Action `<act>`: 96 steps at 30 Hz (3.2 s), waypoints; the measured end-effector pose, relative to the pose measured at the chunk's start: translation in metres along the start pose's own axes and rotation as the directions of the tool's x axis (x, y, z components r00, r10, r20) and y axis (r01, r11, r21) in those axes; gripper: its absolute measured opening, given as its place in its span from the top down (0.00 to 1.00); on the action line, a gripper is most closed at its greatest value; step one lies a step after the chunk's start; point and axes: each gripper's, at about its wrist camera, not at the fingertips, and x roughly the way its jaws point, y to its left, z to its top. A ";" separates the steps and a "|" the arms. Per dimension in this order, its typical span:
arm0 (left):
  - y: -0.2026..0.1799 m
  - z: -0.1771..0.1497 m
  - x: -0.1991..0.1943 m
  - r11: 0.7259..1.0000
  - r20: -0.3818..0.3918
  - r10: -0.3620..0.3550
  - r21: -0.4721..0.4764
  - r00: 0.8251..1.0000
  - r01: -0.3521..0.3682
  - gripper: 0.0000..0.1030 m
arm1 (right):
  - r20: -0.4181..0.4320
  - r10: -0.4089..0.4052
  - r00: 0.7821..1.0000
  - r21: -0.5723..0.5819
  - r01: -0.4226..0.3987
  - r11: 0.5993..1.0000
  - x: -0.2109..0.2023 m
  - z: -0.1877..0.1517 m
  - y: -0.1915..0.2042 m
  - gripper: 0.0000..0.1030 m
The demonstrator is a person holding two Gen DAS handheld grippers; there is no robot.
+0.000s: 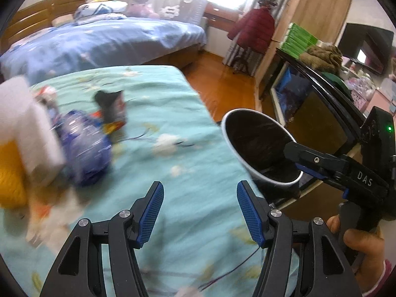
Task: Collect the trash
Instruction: 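Grasp the yellow foam net with the left tool while the right tool grasps the blue plastic bag, then carry the yellow foam net and blue bag over the bin with both tools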
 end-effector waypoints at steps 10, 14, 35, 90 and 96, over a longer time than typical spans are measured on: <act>0.031 -0.036 -0.047 0.993 0.029 0.082 -0.086 0.996 -0.079 0.41 | -0.086 0.088 0.992 -0.064 -0.094 0.994 0.024 -0.027 0.054 0.11; 0.045 -0.052 -0.064 0.985 0.032 0.119 -0.129 0.992 -0.114 0.41 | -0.117 0.113 0.987 -0.082 -0.123 0.989 0.033 -0.035 0.072 0.10; 0.073 -0.081 -0.115 0.932 0.064 0.249 -0.288 0.966 -0.221 0.37 | -0.178 0.196 0.964 -0.120 -0.219 0.968 0.068 -0.049 0.125 0.05; 0.026 -0.058 -0.084 0.993 0.071 0.089 -0.079 0.993 -0.084 0.91 | -0.068 0.161 0.985 -0.142 -0.169 0.975 0.013 -0.044 0.088 0.65; 0.014 -0.046 -0.066 0.998 0.057 0.058 -0.038 0.997 -0.056 0.91 | -0.044 0.129 0.991 -0.112 -0.133 0.985 0.002 -0.041 0.065 0.65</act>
